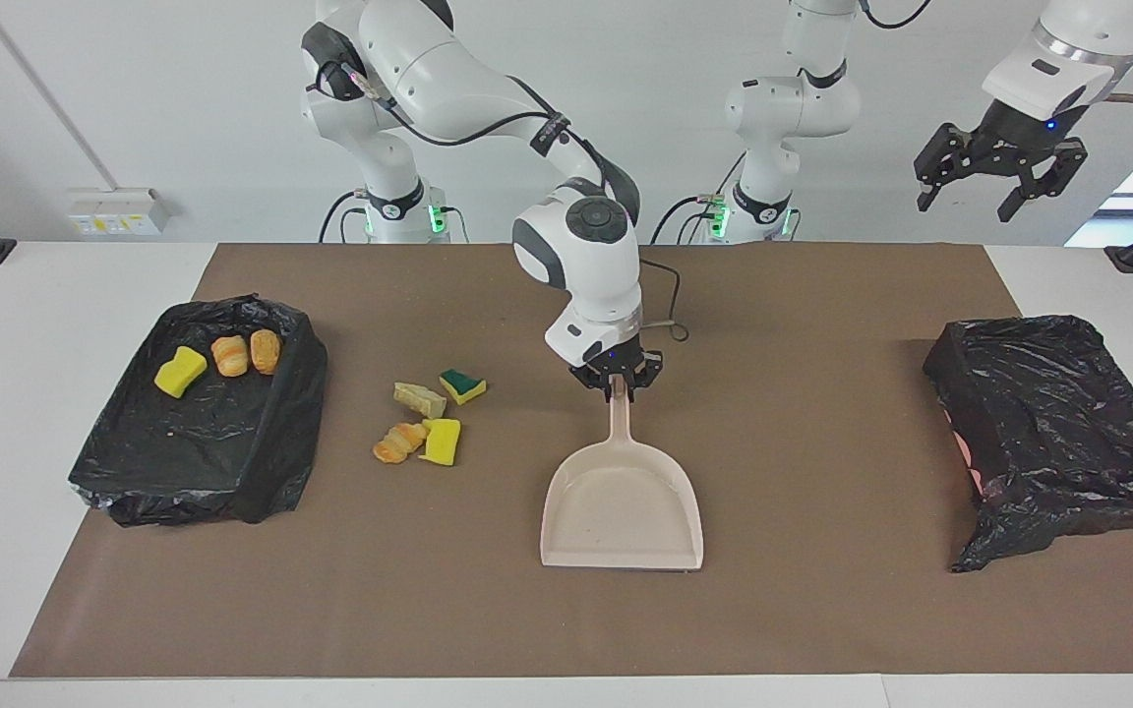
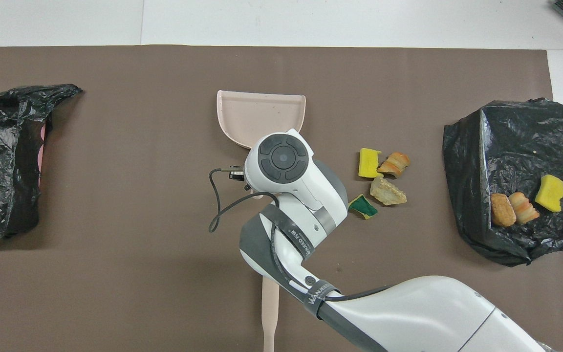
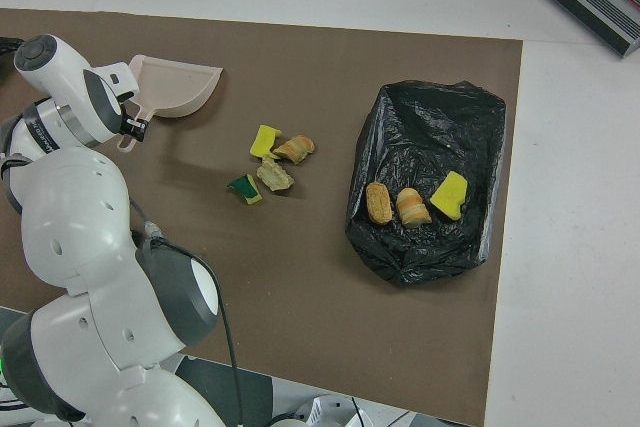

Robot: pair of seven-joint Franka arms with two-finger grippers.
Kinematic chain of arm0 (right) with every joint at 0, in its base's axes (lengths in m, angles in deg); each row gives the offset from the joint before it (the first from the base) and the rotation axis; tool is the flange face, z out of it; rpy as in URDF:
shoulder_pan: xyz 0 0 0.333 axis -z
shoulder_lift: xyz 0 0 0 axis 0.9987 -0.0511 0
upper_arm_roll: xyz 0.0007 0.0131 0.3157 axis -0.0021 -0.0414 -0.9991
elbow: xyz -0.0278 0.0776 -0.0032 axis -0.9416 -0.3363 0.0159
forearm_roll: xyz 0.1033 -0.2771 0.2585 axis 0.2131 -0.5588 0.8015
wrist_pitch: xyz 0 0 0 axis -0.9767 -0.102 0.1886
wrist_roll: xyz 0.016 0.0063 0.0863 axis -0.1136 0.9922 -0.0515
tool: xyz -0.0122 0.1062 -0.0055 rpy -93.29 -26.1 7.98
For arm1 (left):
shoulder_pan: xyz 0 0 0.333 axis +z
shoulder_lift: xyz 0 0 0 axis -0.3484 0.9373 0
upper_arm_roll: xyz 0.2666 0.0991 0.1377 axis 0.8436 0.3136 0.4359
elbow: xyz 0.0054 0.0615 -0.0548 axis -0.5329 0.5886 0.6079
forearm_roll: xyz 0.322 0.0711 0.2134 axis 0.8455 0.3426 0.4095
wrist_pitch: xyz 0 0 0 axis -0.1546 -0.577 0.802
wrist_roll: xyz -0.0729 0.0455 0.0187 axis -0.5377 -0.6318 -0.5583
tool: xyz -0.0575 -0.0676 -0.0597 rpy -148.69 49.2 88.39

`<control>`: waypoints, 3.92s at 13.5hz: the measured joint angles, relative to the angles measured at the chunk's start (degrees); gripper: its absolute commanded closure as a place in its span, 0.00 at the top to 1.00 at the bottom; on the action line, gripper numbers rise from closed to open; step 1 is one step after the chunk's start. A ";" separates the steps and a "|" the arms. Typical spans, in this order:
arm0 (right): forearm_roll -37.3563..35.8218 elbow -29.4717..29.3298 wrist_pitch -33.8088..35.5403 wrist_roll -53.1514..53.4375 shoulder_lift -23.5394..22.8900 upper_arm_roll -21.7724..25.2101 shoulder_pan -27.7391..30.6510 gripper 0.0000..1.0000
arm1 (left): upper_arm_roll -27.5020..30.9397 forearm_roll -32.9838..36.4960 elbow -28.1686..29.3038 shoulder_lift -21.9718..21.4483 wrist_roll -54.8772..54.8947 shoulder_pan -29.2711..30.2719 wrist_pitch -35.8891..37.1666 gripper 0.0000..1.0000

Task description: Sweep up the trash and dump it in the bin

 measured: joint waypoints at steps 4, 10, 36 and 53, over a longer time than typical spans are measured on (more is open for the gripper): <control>0.02 -0.07 -0.21 0.32 0.16 -0.03 0.00 1.00 | -0.05 0.00 0.00 -0.05 0.03 0.03 -0.61 1.00; 4.58 -0.30 13.71 -0.01 9.75 -0.83 0.04 1.00 | -0.28 0.00 0.03 1.05 0.07 0.03 -2.44 1.00; 32.12 52.02 -1.67 2.93 39.54 -1.81 -20.38 0.59 | -2.39 0.04 1.13 26.58 -35.35 -28.97 -33.51 1.00; 31.12 50.96 -1.28 3.02 39.46 -0.86 -18.36 0.00 | -2.30 0.01 11.67 29.16 -37.91 -31.77 -43.73 0.10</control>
